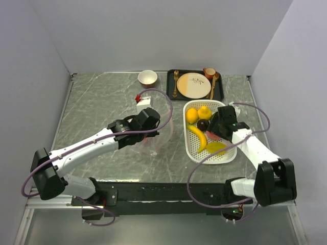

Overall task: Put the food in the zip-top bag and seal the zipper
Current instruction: Pick up the fake fruit from the bin, then place the fake fruit in the zipper food storage bag.

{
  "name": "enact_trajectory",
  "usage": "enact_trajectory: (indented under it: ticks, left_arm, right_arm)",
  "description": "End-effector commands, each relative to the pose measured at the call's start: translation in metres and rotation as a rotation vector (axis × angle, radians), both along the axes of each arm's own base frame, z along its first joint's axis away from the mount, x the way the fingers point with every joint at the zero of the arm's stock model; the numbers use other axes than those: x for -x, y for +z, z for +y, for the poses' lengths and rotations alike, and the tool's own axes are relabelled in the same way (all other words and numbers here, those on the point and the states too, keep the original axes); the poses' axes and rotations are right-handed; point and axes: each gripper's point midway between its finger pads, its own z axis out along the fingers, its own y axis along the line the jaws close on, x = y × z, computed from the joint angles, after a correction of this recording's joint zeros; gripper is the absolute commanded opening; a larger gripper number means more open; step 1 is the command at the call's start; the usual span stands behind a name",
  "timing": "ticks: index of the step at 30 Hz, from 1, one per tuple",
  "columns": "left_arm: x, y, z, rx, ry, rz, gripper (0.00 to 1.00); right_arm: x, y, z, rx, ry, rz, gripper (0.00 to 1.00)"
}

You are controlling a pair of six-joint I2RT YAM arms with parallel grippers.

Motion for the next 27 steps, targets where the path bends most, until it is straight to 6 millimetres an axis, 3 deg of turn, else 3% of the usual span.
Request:
enact_trajectory:
  ticks: [1,8,16,23,27]
  left_arm:
    - [-0.001,0.004,-0.004,0.021,-0.006,-0.009,0.01]
    - [-0.003,0.005,-0.009,0.022,-0.019,-0.011,0.01]
    - [-0.002,0.004,-0.010,0.029,-0.024,-0.006,0.01]
    - [-0.002,0.008,-0.013,0.044,-0.028,-0.011,0.01]
    - [-0.003,0.008,-0.016,0.050,-0.036,-0.008,0.01]
  right_arm:
    - [-0.001,0.041,0.017,-0.089,0.084,-0.139,0.47]
    - [0.008,0.091,0.044,-0.226,0.195,-0.302,0.43]
    - [0.020,0.133,0.103,-0.505,0.439,-0.394,0.43]
    - [0.029,0.157,0.138,-0.638,0.600,-0.428,0.43]
    - [0.034,0.158,0.157,-0.643,0.669,-0.410,0.44]
